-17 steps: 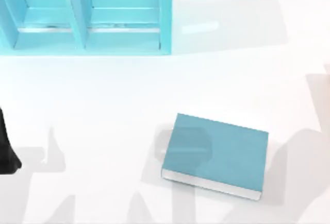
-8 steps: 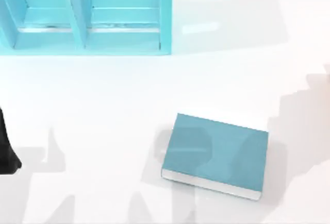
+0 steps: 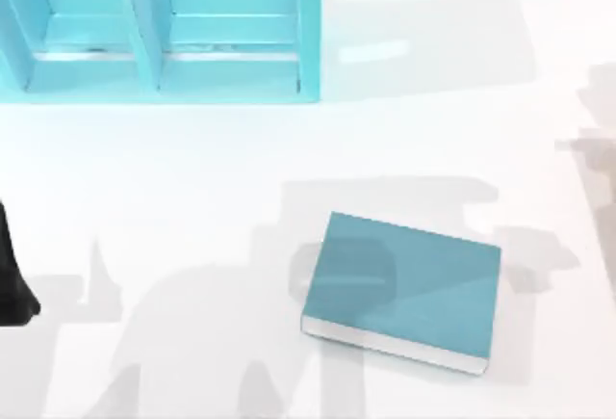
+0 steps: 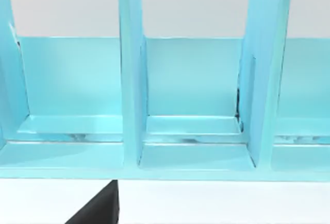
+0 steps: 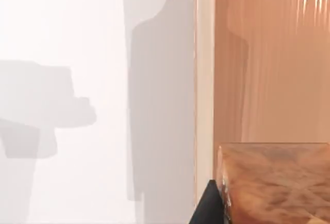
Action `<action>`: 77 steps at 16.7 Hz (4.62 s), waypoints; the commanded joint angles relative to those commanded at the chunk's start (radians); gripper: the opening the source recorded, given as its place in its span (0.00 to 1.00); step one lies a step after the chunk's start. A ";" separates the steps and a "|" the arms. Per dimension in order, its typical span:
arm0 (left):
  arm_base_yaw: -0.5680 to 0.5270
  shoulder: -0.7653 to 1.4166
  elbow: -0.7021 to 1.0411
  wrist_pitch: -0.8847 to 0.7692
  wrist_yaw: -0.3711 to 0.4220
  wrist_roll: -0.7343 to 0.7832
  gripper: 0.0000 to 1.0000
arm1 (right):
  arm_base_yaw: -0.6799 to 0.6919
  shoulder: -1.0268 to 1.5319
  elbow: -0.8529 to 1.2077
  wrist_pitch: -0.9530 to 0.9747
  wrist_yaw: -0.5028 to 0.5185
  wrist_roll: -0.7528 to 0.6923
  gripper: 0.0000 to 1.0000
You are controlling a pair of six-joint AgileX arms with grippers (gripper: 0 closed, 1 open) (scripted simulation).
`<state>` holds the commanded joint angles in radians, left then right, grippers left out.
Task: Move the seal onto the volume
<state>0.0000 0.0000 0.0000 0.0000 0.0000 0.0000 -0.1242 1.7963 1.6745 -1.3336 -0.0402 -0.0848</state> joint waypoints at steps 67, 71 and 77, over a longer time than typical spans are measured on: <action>0.000 0.000 0.000 0.000 0.000 0.000 1.00 | 0.809 0.184 -0.099 0.166 0.043 0.793 1.00; 0.000 0.000 0.000 0.000 0.000 0.000 1.00 | 0.809 0.178 -0.062 0.123 0.043 0.792 1.00; 0.000 0.000 0.000 0.000 0.000 0.000 1.00 | 0.807 0.168 -0.013 0.067 0.043 0.791 1.00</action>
